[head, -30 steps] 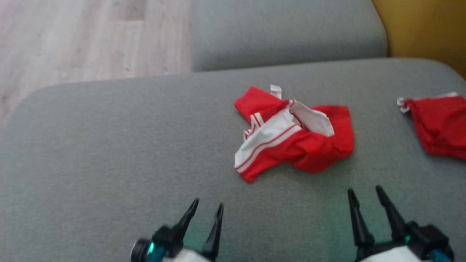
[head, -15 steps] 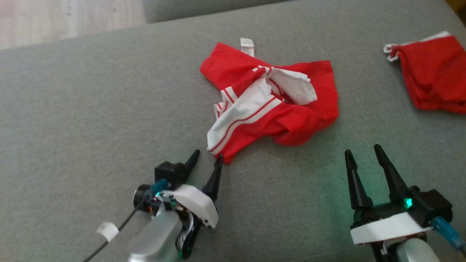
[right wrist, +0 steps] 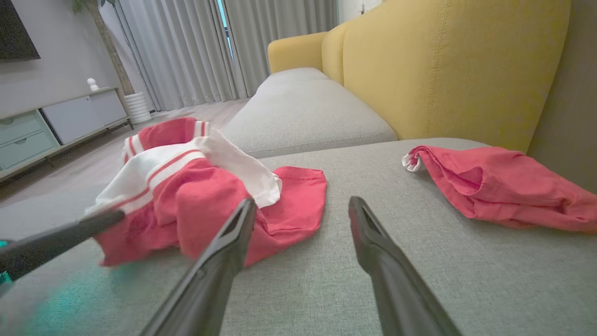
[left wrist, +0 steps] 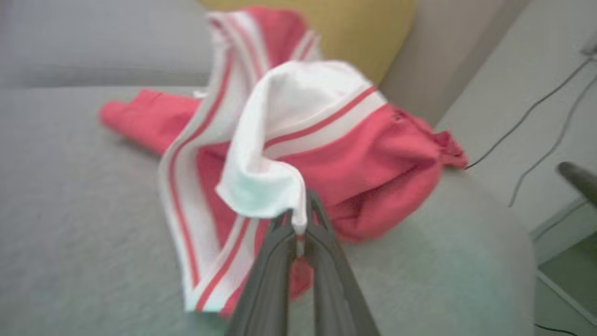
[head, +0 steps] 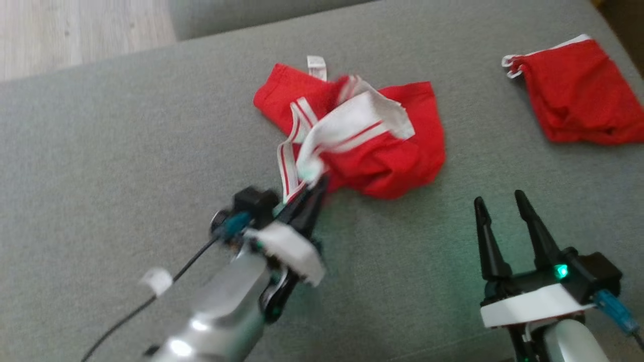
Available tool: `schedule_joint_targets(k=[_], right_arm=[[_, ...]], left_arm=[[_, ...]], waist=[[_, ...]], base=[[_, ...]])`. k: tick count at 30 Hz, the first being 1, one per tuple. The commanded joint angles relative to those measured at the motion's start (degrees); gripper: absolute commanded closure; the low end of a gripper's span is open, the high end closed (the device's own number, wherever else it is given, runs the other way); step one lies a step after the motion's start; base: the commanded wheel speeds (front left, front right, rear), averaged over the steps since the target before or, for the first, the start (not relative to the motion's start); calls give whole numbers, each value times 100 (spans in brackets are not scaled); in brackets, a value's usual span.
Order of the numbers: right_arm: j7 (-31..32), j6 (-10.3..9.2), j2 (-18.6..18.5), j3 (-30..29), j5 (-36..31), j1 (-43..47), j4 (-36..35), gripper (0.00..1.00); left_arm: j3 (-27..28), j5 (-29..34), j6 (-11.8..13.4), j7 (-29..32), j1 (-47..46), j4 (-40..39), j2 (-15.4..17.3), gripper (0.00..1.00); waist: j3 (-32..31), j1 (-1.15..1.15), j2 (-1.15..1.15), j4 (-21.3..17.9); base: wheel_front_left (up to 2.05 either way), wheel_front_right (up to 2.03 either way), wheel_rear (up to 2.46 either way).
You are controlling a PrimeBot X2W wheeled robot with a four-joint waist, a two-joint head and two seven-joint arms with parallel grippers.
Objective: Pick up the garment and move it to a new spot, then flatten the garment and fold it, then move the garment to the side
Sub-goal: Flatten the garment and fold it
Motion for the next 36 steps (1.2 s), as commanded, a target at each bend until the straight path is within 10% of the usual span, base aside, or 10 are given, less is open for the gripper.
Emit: schedule_joint_targets(k=[1,20,36], right_arm=[[-54,-5,16,143,25,-71,-145,0],[-54,-5,238,155,57,163,-42,0],[-54,-5,170,-119,-24,554,-188,0]], left_arm=[[15,-2,-51,-81,-525,-327,0,100],[-263,-768,-95,329,-4242,-1042,783,100],[-566,-1250,346,-95,407,-1677,1944,100]], waist=[[-136,0,0,-102],[-807,0,0,-569],[-770,0,0,629]], base=[[0,0,0],[0,0,0],[0,0,0]])
